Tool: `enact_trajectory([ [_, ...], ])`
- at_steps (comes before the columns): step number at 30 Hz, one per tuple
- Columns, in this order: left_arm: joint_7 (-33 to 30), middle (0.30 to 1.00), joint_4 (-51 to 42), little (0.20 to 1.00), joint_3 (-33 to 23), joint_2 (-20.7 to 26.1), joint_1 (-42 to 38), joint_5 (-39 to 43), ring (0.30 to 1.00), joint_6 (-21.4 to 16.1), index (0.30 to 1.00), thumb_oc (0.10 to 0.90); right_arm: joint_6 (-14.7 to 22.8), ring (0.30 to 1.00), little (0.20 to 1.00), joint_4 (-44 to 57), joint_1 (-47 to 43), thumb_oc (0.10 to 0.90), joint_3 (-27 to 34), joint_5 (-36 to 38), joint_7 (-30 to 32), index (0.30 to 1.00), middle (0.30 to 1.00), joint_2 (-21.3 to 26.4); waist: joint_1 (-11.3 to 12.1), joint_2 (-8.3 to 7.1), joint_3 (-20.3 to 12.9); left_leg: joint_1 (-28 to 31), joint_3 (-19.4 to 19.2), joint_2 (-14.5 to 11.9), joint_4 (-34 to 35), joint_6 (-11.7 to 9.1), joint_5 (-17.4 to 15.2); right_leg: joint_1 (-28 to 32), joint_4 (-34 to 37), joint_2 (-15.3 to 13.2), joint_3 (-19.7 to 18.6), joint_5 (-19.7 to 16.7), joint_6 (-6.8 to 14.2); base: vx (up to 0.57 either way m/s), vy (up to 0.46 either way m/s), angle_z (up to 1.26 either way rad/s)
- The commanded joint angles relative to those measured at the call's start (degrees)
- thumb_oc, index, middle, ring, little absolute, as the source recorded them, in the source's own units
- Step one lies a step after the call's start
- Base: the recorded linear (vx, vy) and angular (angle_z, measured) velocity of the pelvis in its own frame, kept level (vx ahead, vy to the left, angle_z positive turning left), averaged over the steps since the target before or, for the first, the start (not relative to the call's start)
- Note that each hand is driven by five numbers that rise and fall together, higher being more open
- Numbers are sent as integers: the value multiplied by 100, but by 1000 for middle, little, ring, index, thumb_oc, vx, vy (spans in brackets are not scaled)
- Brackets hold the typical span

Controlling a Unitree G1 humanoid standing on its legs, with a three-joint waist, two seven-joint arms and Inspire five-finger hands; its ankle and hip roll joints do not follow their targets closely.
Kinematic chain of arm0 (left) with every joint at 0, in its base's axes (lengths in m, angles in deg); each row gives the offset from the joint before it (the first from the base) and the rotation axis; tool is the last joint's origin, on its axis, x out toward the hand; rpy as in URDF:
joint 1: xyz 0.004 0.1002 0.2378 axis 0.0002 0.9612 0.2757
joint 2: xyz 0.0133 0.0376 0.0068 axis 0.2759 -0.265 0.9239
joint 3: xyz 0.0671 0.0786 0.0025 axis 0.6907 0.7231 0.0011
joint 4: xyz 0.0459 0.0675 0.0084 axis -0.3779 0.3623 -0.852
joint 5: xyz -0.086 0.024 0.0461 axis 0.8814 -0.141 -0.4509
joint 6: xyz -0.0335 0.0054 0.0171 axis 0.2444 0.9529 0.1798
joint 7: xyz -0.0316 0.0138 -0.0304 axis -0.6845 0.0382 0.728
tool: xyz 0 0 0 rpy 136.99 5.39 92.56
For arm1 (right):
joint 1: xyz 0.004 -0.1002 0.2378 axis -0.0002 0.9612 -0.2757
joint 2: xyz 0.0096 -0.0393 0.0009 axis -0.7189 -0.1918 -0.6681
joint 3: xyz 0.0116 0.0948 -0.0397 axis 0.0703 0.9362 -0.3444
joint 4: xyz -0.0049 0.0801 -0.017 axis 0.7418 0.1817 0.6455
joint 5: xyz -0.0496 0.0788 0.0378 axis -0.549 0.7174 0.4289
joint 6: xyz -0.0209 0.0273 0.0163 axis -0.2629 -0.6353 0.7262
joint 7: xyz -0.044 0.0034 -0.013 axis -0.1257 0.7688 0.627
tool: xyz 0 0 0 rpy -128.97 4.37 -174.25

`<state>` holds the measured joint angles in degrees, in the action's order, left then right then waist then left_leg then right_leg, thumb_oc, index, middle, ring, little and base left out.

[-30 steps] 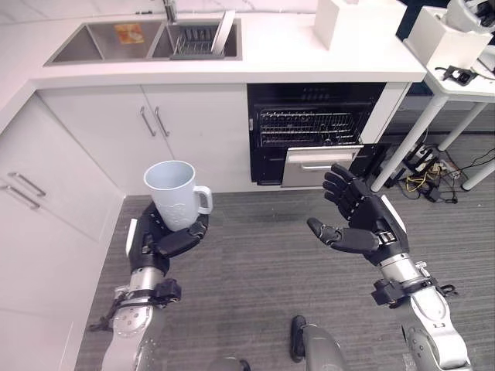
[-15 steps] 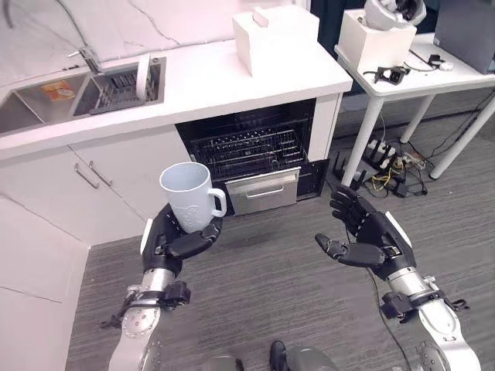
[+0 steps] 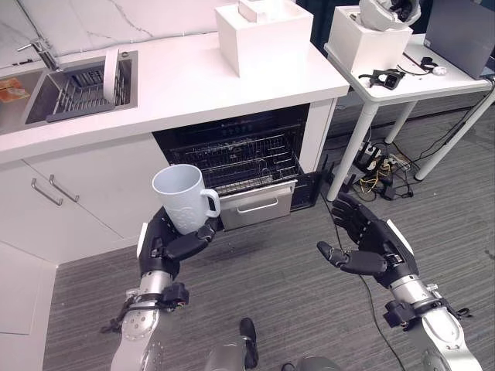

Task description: Place the dishes in the dishwasher.

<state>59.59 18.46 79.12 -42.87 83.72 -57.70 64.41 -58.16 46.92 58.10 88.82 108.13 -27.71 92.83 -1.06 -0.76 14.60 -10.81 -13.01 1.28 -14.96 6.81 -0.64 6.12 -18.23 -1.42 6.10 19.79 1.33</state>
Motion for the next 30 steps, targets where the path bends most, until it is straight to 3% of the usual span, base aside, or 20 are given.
enact_trajectory([
  [1, -28, 300, -667, 300, -186, 332, -168, -86, 300, -684, 300, 400, 678, 900, 900, 533, -398, 800, 180, 227, -80, 900, 900, -111, 197, -20, -524, -139, 321, -276, -223, -624, -922, -199, 104, 106, 450, -52, 105, 271, 187, 4],
  [3, -43, 300, -704, 300, -222, 329, -151, -227, 300, -727, 300, 400, 707, 900, 900, 560, -416, 800, 192, 261, -65, 900, 900, -125, 251, -71, -556, -101, 385, -217, -223, -587, -952, -170, 104, 63, 468, -69, 139, 180, 131, -9],
  [7, -186, 300, -821, 300, -328, 368, -178, -500, 300, -1168, 300, 400, 689, 900, 900, 543, -526, 800, 165, 241, -24, 900, 900, -195, 337, -135, -592, 27, 454, -137, -223, -519, -1036, -89, 104, -32, 530, -92, 206, 144, 150, 1],
  [9, -238, 300, -880, 300, -353, 368, -239, -683, 300, -1234, 300, 400, 695, 900, 900, 534, -556, 800, 112, 202, -36, 900, 900, -252, 334, -152, -630, 121, 525, -71, -223, -446, -1109, -16, 104, -10, 520, -241, 274, 161, 189, 1],
  [11, -201, 300, -863, 300, -353, 393, -282, -665, 300, -1178, 300, 400, 627, 900, 900, 533, -567, 800, 118, 105, -6, 900, 900, -278, 287, -151, -654, 187, 552, -31, -223, -353, -1201, 70, 104, 44, 549, -666, 421, 129, 193, 7],
  [12, -182, 300, -839, 300, -350, 407, -301, -666, 300, -1154, 300, 400, 625, 900, 900, 531, -548, 800, 143, 113, -34, 900, 900, -301, 256, -176, -655, 275, 541, 30, -223, -251, -1313, 47, -322, 3, 619, -1072, 602, 118, 241, 8],
  [14, -138, 300, -818, 300, -350, 411, -317, -691, 300, -1143, 300, 400, 630, 900, 900, 538, -515, 800, 171, 117, -57, 900, 900, -328, 220, -164, -672, 310, 560, 58, -223, -167, -1397, -336, -1273, -82, 643, -1608, 752, 64, 204, 33],
  [15, -94, 300, -787, 300, -344, 423, -337, -701, 300, -1139, 300, 400, 621, 900, 900, 545, -487, 800, 160, 107, -40, 900, 900, -349, 170, -128, -625, 392, 616, 51, -223, -136, -1475, -819, -2308, -79, 517, -1822, 795, 123, 131, 43],
  [16, -172, 300, -681, 300, -306, 444, -417, -731, 300, -1114, 300, 400, 573, 900, 900, 446, -521, 800, 4, -186, 50, 900, 900, -337, 97, -127, -539, 520, 757, 68, -223, -164, -1478, -1341, -2470, -109, 387, -1491, 641, 142, 70, 31],
  [17, -186, 300, -661, 300, -297, 452, -450, -715, 300, -1100, 300, 400, 571, 900, 900, 422, -526, 800, -19, -281, 71, 900, 900, -318, 90, -113, -533, 527, 793, 63, -223, -177, -1468, -1367, -2292, -153, 414, -1403, 598, 168, -81, 34],
  [19, -188, 300, -589, 300, -285, 502, -616, -748, 300, -1049, 300, 400, 646, 900, 900, 359, -511, 800, -17, -167, 86, 900, 900, -235, 62, -48, -470, 583, 934, -34, -223, -282, -1477, -1246, -983, -479, 634, -1281, 473, 123, -196, 60],
  [21, -255, 300, -601, 300, -311, 595, -673, -837, 300, -997, 300, 400, 722, 900, 900, 304, -483, 800, 78, 68, -17, 900, 900, -182, -6, -68, -344, 734, 894, -149, -223, -408, -1566, -1323, 104, -806, 583, -1292, 522, 133, -327, 35],
  [23, -400, 300, -682, 300, -288, 633, -662, -837, 300, -949, 300, 400, 564, 900, 900, 383, -577, 800, 72, 78, -77, 900, 900, -148, -101, -103, -289, 863, 852, -127, -223, -428, -1690, -1802, 104, -1018, 104, -1422, 668, 121, -323, -23],
  [25, -427, 300, -747, 300, -311, 618, -598, -811, 300, -961, 300, 400, 431, 900, 900, 518, -579, 800, 43, -22, -190, 900, 900, -172, -139, -111, -311, 913, 936, -110, -223, -417, -1784, -1905, 104, -988, -166, -1364, 754, 139, -327, 23],
  [27, -478, 300, -832, 300, -260, 599, -476, -802, 300, -958, 300, 400, 303, 900, 900, 584, -714, 800, -88, -63, 24, 900, 900, -119, -102, -171, -397, 987, 841, -238, -223, -524, -1844, -1830, 104, -1022, -94, -1380, 849, 175, -539, 43],
  [30, -426, 300, -909, 300, -263, 595, -395, -768, 300, -899, 300, 400, 219, 900, 900, 579, -828, 800, -107, 78, 108, 900, 900, -52, -93, -164, -463, 1121, 781, -438, -223, -639, -1864, -1742, 104, -924, -43, -1205, 825, 163, -470, 9],
])
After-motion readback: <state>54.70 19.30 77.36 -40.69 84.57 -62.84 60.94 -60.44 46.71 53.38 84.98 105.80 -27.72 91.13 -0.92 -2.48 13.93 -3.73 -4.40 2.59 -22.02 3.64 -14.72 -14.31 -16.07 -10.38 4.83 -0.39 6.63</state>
